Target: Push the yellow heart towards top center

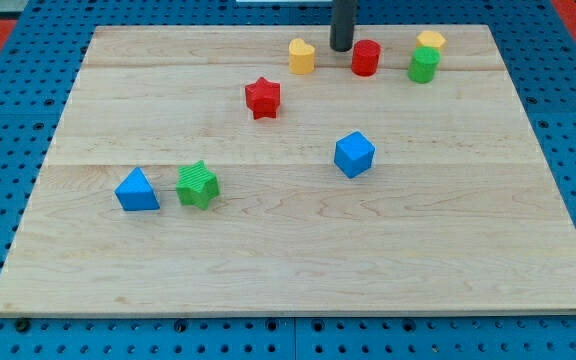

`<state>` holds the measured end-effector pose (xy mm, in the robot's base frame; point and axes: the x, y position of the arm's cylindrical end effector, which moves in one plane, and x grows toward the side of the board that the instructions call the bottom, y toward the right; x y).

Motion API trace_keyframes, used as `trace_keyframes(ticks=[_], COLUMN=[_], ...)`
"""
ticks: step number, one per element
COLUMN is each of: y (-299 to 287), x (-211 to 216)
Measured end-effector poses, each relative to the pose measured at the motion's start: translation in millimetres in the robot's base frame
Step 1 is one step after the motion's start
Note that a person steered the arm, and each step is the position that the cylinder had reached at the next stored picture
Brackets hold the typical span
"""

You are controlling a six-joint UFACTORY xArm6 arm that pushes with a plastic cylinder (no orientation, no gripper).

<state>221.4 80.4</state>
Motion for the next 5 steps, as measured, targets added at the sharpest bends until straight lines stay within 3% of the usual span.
trace_keyframes(ticks=[1, 2, 3, 5], y=[34, -13, -3, -138], x=[38, 92, 124, 59])
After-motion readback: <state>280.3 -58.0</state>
